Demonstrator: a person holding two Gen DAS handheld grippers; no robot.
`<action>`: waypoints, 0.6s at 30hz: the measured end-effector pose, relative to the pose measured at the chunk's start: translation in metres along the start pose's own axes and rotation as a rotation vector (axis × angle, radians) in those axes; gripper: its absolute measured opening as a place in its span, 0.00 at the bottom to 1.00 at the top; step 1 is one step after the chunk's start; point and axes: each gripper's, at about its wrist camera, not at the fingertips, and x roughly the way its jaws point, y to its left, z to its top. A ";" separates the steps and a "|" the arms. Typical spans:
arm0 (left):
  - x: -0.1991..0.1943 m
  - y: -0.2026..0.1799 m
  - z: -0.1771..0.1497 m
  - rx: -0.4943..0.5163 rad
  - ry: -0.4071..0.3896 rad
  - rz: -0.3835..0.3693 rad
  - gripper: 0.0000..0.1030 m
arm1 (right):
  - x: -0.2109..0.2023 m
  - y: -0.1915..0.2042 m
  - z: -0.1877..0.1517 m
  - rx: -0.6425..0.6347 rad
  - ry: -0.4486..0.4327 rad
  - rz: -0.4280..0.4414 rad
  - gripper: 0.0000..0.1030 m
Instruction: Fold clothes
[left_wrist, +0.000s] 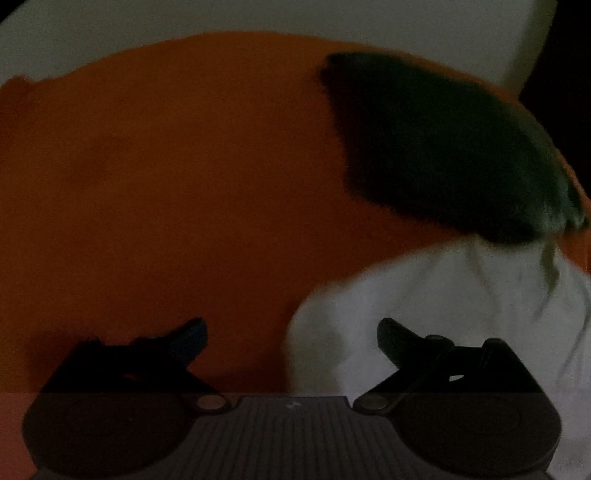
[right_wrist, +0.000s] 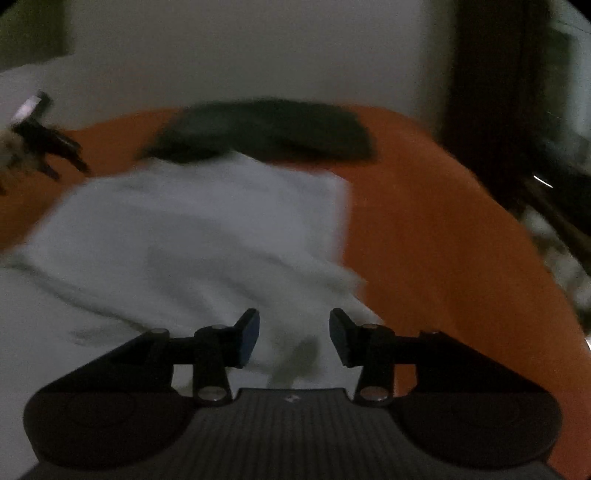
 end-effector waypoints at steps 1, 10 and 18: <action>-0.005 -0.002 -0.014 0.028 -0.019 0.010 0.97 | 0.005 0.008 0.017 -0.050 0.002 0.094 0.45; -0.048 -0.025 -0.137 0.282 -0.187 0.101 0.94 | 0.163 0.178 0.190 -0.256 0.257 0.628 0.44; -0.073 -0.044 -0.232 0.494 -0.297 0.168 0.74 | 0.303 0.298 0.246 -0.295 0.518 0.576 0.50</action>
